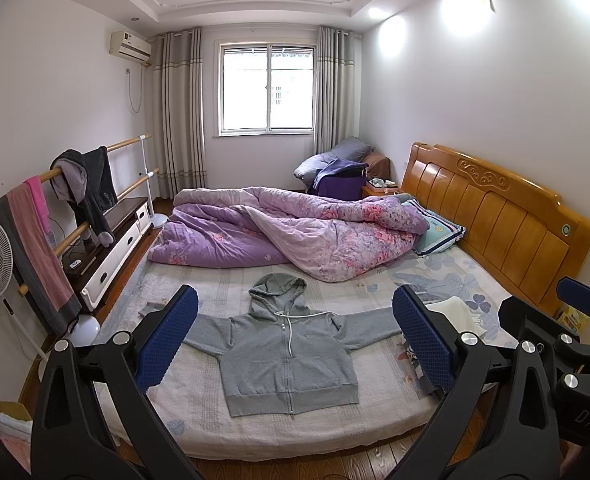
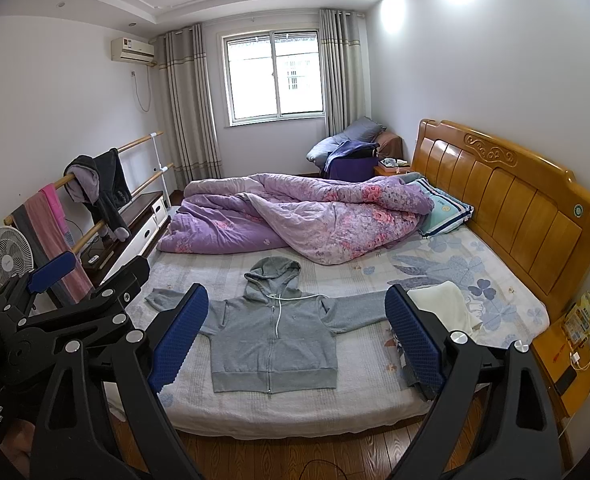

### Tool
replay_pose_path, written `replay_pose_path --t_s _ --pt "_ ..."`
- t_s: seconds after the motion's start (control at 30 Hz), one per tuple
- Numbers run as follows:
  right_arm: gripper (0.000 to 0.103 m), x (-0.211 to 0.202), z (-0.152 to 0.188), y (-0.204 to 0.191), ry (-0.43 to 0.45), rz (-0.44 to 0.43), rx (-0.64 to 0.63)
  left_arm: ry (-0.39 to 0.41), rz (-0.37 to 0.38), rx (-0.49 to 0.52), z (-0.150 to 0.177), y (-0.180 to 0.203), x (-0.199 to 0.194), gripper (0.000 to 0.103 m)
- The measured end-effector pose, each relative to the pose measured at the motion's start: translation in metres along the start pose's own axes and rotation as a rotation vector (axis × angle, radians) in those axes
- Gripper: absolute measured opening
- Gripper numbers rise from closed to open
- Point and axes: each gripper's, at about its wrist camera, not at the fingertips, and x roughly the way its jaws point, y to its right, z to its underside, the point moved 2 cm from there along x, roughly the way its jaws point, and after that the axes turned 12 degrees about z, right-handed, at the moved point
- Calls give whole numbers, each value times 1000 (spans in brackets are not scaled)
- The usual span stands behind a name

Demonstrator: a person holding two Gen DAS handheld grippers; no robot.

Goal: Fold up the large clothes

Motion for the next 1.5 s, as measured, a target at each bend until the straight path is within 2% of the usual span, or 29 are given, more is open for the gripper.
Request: replay_pose_path --t_s 1.5 --pt "87 -1 5 -2 -7 10 6 -9 1 -3 4 -6 1 98"
